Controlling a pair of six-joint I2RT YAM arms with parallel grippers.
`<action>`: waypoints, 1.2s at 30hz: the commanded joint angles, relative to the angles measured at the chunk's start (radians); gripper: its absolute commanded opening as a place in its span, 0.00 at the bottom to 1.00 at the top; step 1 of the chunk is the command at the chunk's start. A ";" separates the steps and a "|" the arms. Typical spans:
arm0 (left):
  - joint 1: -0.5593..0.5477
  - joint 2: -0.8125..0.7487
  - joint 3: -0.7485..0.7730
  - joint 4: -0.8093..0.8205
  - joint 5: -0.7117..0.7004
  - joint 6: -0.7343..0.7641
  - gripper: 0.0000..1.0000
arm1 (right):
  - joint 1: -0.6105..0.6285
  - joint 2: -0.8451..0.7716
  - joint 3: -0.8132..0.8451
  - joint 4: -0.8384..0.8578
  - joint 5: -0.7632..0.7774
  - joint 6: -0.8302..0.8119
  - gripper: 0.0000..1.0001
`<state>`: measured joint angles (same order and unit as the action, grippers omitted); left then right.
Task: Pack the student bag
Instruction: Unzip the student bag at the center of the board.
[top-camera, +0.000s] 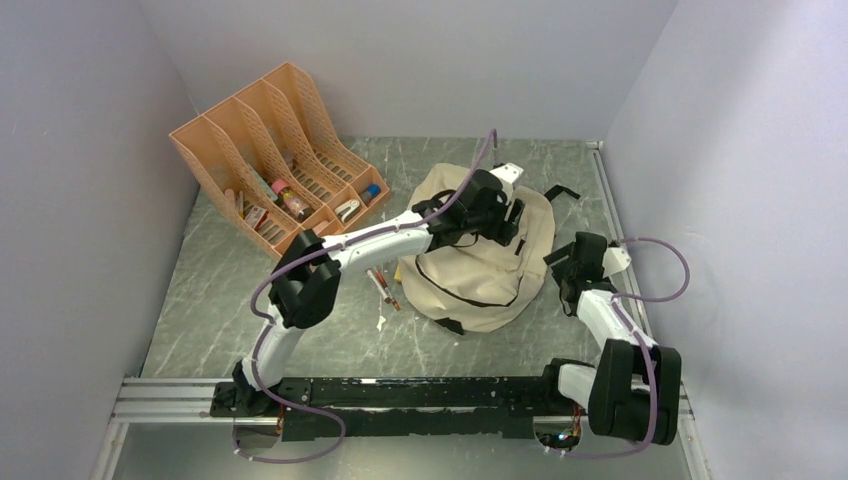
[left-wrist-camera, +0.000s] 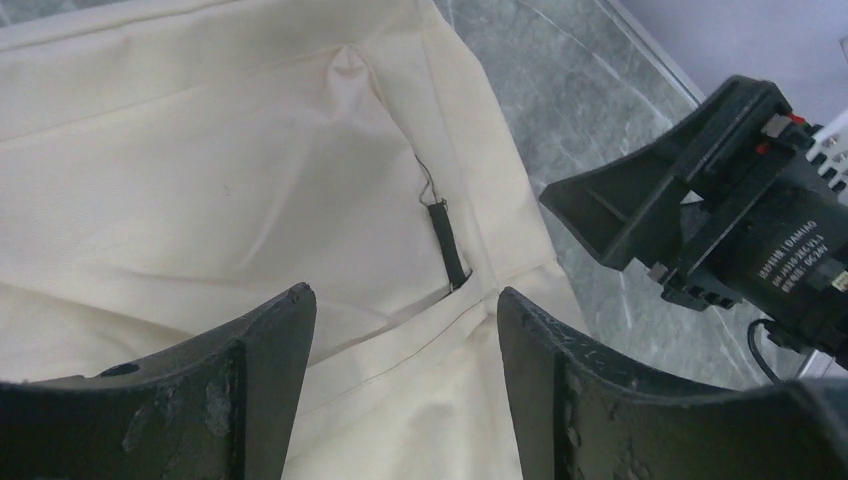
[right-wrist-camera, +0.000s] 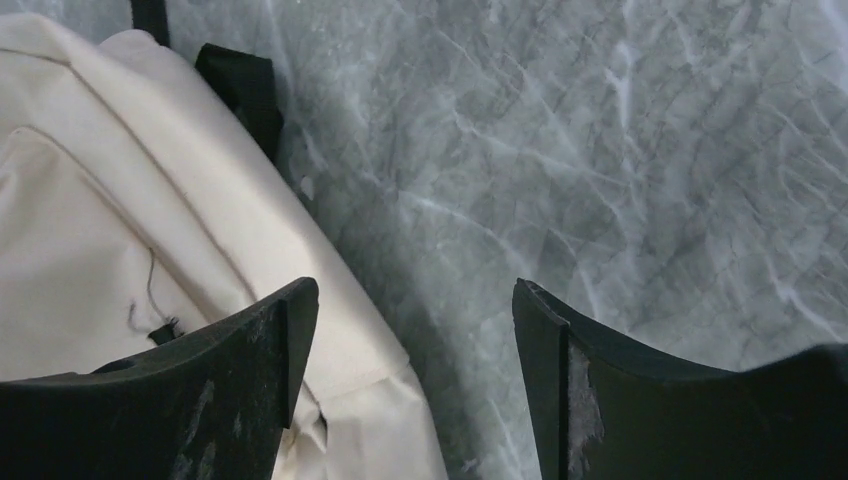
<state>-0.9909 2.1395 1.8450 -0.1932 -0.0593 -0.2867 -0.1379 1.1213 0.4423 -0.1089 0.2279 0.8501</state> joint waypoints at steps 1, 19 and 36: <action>-0.015 0.025 0.041 -0.028 -0.036 0.001 0.71 | -0.050 0.065 -0.029 0.176 -0.111 -0.039 0.75; -0.025 0.068 0.052 -0.046 -0.066 -0.031 0.70 | -0.104 0.283 -0.110 0.454 -0.553 -0.038 0.57; -0.071 0.150 0.150 -0.133 -0.126 0.017 0.69 | -0.104 0.100 -0.135 0.470 -0.663 -0.052 0.00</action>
<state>-1.0386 2.2612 1.9266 -0.2874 -0.1329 -0.3042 -0.2420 1.2503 0.2977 0.3580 -0.3786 0.8104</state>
